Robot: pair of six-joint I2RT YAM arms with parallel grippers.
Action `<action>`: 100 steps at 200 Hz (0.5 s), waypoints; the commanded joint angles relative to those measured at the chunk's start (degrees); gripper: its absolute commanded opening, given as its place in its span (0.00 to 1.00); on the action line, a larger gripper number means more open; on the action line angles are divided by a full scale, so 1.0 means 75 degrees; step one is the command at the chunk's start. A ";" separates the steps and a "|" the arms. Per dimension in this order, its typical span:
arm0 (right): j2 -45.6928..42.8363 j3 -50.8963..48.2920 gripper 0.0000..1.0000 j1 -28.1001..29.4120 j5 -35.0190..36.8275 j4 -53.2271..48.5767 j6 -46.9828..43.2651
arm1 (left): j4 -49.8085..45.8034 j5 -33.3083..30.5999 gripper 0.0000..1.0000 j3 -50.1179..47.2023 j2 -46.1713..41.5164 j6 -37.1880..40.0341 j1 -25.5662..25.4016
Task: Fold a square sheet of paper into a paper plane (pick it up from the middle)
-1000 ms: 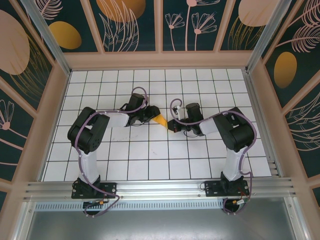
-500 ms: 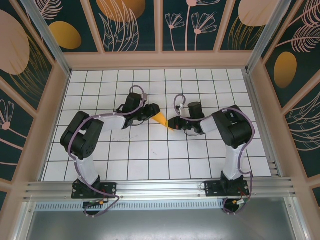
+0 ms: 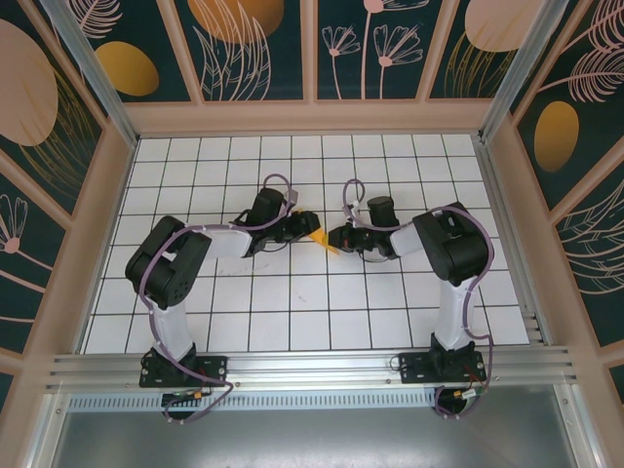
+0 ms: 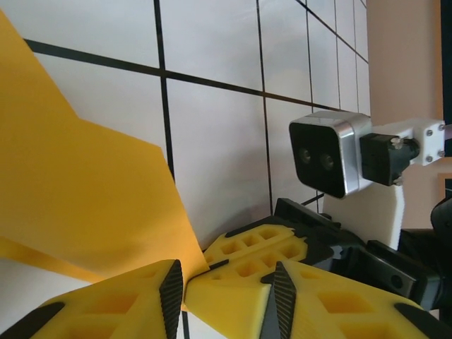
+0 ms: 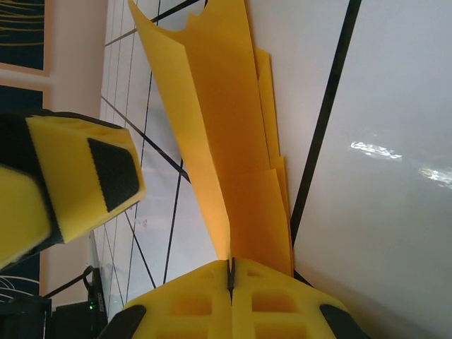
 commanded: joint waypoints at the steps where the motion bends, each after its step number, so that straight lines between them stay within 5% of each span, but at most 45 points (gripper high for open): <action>1: 0.0419 0.0128 0.00 -0.0011 0.0377 -0.0529 0.0069 | 0.0234 0.0162 0.40 0.0031 0.0236 -0.0043 -0.0021; 100: 0.0468 0.0216 0.00 -0.0004 0.0419 -0.0798 0.0014 | -0.0078 -0.0128 0.37 0.0241 0.0564 -0.0077 -0.0021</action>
